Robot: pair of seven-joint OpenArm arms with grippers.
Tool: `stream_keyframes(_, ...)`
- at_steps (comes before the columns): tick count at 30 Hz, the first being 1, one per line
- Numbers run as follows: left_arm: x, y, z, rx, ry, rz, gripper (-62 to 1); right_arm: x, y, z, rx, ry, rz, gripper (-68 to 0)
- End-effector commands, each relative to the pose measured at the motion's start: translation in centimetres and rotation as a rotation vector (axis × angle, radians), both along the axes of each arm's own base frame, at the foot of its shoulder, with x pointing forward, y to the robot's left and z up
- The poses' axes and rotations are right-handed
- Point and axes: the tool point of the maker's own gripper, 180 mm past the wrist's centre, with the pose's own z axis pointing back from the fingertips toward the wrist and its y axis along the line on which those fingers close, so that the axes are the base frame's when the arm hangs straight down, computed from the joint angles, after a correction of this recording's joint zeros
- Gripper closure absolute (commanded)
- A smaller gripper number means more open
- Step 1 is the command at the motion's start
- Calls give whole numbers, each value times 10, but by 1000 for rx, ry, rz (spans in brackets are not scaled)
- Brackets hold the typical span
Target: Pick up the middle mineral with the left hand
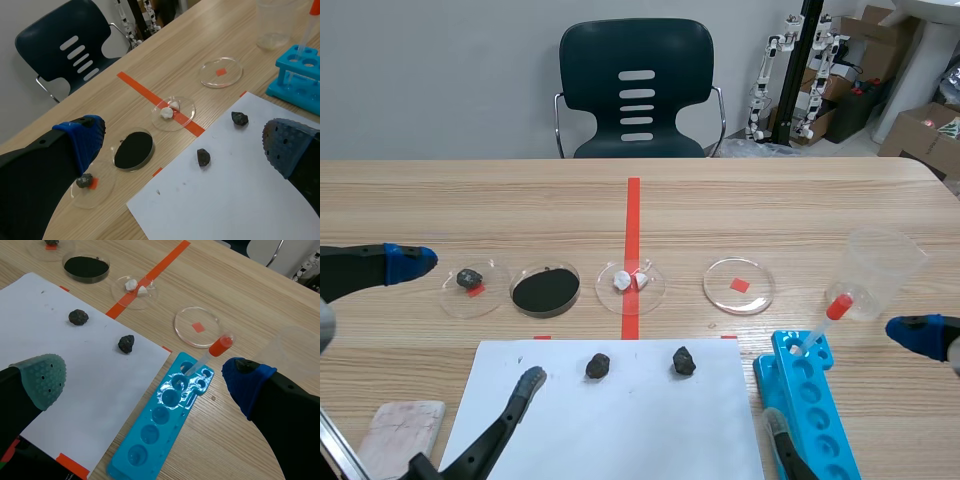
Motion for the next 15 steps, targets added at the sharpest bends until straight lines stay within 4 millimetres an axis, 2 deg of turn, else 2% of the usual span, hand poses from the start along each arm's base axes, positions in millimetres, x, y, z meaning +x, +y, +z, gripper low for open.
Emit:
stream_keyframes(1, 4, -2, 15, -45, -39, 8, -623, 1, -1, 4, 8, -16, 0, -679)
stream_keyframes(15, 4, -2, 16, -53, -39, 10, -623, 1, -1, 4, 8, -16, 0, -679)
